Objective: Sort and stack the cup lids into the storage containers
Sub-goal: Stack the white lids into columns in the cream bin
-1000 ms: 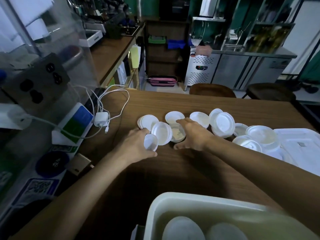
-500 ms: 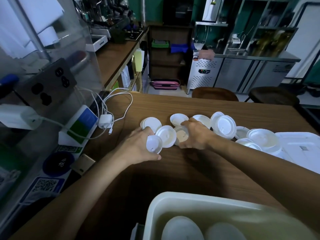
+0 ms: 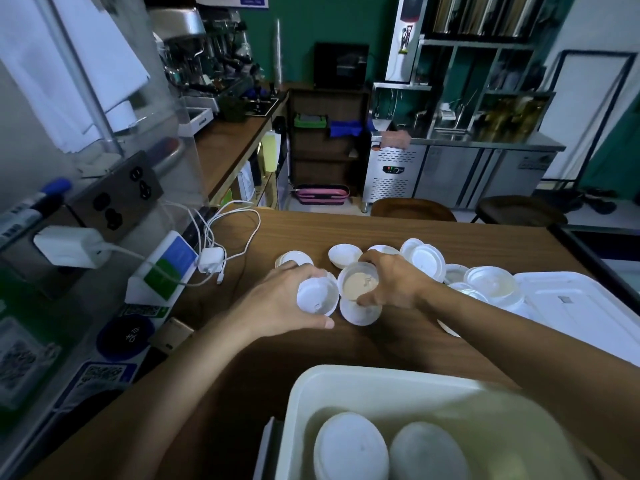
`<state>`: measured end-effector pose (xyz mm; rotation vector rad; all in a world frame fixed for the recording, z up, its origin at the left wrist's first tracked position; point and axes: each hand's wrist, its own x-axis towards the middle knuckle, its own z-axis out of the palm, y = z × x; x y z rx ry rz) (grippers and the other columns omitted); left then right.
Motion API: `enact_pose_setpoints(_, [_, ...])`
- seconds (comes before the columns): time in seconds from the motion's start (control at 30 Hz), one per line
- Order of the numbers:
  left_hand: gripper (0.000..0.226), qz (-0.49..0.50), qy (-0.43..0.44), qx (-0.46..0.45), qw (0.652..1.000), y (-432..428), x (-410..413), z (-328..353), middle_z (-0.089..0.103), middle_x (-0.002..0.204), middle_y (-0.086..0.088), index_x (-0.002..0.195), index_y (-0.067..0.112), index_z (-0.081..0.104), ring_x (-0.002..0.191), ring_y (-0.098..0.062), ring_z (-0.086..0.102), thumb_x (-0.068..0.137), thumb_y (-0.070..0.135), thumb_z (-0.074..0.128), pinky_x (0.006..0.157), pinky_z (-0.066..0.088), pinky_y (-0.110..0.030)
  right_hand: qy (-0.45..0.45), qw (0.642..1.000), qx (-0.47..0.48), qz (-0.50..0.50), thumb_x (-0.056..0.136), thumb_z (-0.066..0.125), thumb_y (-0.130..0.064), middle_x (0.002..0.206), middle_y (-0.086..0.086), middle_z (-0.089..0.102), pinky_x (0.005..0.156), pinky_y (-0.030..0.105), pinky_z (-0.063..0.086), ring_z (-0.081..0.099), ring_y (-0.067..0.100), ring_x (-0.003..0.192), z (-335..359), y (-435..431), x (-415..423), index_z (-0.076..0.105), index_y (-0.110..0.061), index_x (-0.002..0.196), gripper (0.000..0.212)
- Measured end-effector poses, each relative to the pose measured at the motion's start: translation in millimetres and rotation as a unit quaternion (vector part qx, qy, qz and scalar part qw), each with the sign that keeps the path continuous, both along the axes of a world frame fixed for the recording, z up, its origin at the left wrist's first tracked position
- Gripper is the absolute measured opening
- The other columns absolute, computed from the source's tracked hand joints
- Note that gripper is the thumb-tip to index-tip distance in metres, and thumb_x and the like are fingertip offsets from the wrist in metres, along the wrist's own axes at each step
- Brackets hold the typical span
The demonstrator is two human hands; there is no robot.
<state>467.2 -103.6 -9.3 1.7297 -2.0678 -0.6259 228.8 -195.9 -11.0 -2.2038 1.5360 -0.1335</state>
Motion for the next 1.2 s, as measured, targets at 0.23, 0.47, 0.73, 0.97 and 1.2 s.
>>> enact_pose_setpoints(0.23, [0.070,-0.028,0.034,-0.044,0.998,22.1,-5.2,25.5,0.056,0.124,0.025,0.128,0.053,0.058,0.118,-0.001,0.054,0.066,0.073,0.084,0.101,0.051,-0.042,-0.091,0.996,-0.009,0.002,0.057,0.076,-0.060,0.124,-0.007,0.061,0.094,0.032,0.050,0.059,0.016,0.111,29.1,40.6,-15.3,0.053,-0.025,0.139,0.092])
enact_pose_setpoints(0.47, [0.078,-0.087,0.046,-0.084,0.992,67.3,-18.6,61.4,0.060,0.128,0.030,0.138,0.050,0.051,0.123,0.003,0.054,0.069,0.056,0.088,0.101,0.052,-0.037,-0.237,0.970,-0.053,-0.005,0.065,0.084,-0.037,0.115,-0.010,0.068,0.094,0.036,0.057,0.068,0.010,0.102,48.2,116.4,-48.4,0.057,-0.028,0.137,0.077])
enact_pose_setpoints(0.73, [0.089,-0.170,0.069,-0.044,0.982,113.7,-51.6,83.6,0.064,0.124,0.025,0.137,0.059,0.040,0.116,-0.007,0.062,0.068,0.041,0.093,0.099,0.053,-0.043,-0.301,0.951,-0.064,0.008,0.074,0.090,-0.002,0.120,-0.003,0.068,0.094,0.026,0.052,0.067,0.014,0.111,55.9,184.3,-92.4,0.057,-0.022,0.132,0.070])
enact_pose_setpoints(0.97, [0.085,-0.245,0.021,-0.013,0.969,140.9,-71.6,82.7,0.057,0.123,0.028,0.134,0.056,0.041,0.118,0.003,0.056,0.069,0.037,0.092,0.097,0.052,-0.035,-0.273,0.960,-0.054,0.026,0.072,0.091,-0.024,0.126,-0.007,0.067,0.109,0.041,0.048,0.063,0.014,0.123,53.6,228.6,-113.0,0.061,-0.027,0.132,0.067])
enact_pose_setpoints(1.2, [0.090,-0.268,-0.028,0.037,0.962,150.8,-83.3,69.8,0.055,0.122,0.024,0.131,0.063,0.034,0.110,0.002,0.058,0.064,0.058,0.093,0.095,0.054,-0.036,-0.154,0.984,-0.059,0.064,0.070,0.088,-0.041,0.126,-0.018,0.056,0.101,0.030,0.052,0.058,0.005,0.124,53.3,249.4,-119.6,0.057,-0.035,0.138,0.075])
